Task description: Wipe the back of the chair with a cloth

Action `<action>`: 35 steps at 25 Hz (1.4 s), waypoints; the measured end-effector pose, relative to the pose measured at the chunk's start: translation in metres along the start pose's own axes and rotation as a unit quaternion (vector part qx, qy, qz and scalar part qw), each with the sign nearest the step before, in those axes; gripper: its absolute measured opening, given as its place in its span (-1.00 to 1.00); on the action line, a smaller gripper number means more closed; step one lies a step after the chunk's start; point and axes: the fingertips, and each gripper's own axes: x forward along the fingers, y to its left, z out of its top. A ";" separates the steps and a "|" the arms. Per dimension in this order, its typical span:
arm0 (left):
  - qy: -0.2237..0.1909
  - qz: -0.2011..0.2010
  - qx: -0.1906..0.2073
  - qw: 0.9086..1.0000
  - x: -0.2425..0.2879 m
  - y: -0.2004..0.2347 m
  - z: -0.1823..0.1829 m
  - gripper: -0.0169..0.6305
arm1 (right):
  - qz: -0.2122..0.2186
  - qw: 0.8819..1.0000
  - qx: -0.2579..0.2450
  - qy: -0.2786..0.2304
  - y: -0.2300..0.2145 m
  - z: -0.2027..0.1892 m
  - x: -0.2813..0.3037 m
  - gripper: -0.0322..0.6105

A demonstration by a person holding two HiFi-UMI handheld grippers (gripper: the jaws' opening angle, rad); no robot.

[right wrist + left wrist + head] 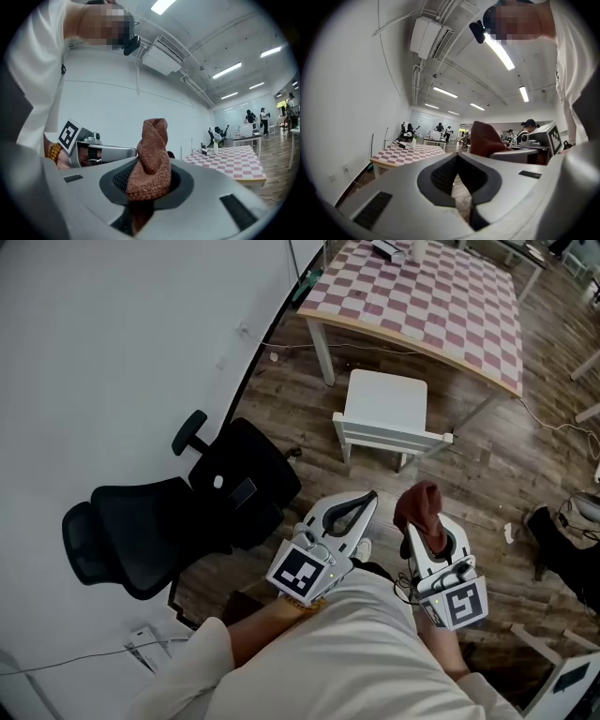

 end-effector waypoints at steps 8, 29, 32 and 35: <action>0.001 -0.002 -0.008 1.000 0.020 -0.006 -0.007 -0.91 | 0.000 1.000 0.011 0.007 -0.016 -0.007 -0.006 -0.62; -0.006 -0.007 -0.023 1.000 0.103 0.177 0.026 -0.91 | -0.015 0.999 0.011 0.030 -0.087 0.000 0.176 -0.62; -0.003 -0.008 -0.025 1.000 0.112 0.206 0.034 -0.91 | -0.024 0.999 0.011 0.031 -0.098 0.003 0.204 -0.62; -0.001 -0.010 -0.026 1.000 0.121 0.229 0.038 -0.91 | -0.033 0.999 0.014 0.035 -0.107 0.003 0.225 -0.62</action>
